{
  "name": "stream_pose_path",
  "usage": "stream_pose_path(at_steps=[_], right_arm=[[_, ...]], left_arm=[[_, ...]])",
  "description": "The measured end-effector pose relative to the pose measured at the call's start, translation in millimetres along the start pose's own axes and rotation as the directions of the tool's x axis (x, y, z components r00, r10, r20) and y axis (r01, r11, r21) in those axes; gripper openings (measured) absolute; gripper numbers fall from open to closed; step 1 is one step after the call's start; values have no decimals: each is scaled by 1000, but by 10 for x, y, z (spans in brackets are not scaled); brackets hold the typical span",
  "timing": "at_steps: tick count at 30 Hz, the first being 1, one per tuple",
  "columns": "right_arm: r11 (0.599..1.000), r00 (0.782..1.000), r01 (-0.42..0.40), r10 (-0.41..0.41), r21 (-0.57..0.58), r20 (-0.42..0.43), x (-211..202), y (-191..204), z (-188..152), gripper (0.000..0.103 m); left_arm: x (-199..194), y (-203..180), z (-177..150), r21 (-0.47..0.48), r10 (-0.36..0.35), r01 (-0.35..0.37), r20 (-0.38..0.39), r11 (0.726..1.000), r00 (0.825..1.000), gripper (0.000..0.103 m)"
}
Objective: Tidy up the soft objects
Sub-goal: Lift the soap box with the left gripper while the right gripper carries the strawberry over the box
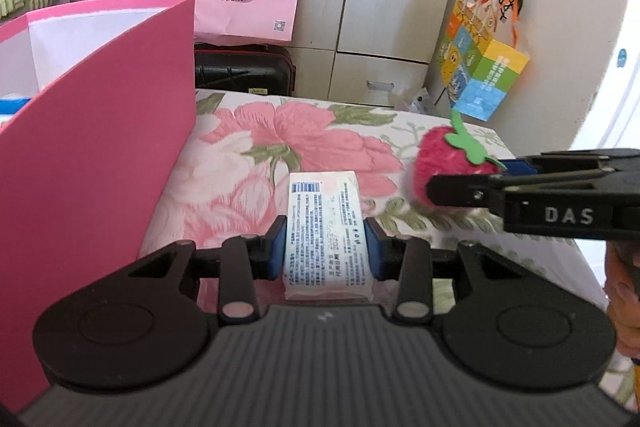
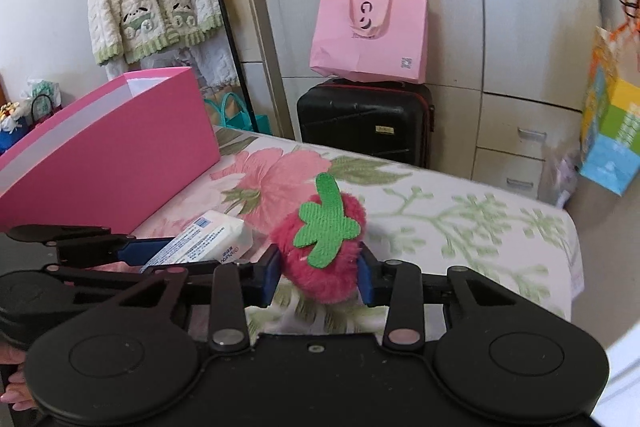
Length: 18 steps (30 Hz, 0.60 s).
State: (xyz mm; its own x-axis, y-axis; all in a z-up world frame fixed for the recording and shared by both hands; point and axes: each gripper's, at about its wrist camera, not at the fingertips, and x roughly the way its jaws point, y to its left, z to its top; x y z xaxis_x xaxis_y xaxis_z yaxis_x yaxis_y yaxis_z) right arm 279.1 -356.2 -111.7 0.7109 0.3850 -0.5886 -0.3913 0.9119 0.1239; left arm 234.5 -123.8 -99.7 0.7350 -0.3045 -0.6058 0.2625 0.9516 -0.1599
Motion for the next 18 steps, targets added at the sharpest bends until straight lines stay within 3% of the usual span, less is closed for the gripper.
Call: stream_pose_path(at_steps=[13, 18], right_arm=[[998, 999, 30, -32, 59, 41, -723, 303, -477, 45], [996, 998, 36, -40, 77, 53, -960, 484, -631, 45]], left_arm=[[-796, -75, -250, 75, -80, 77, 35, 994, 996, 38], [-1088, -48, -359, 108, -135, 133, 16, 985, 991, 38]])
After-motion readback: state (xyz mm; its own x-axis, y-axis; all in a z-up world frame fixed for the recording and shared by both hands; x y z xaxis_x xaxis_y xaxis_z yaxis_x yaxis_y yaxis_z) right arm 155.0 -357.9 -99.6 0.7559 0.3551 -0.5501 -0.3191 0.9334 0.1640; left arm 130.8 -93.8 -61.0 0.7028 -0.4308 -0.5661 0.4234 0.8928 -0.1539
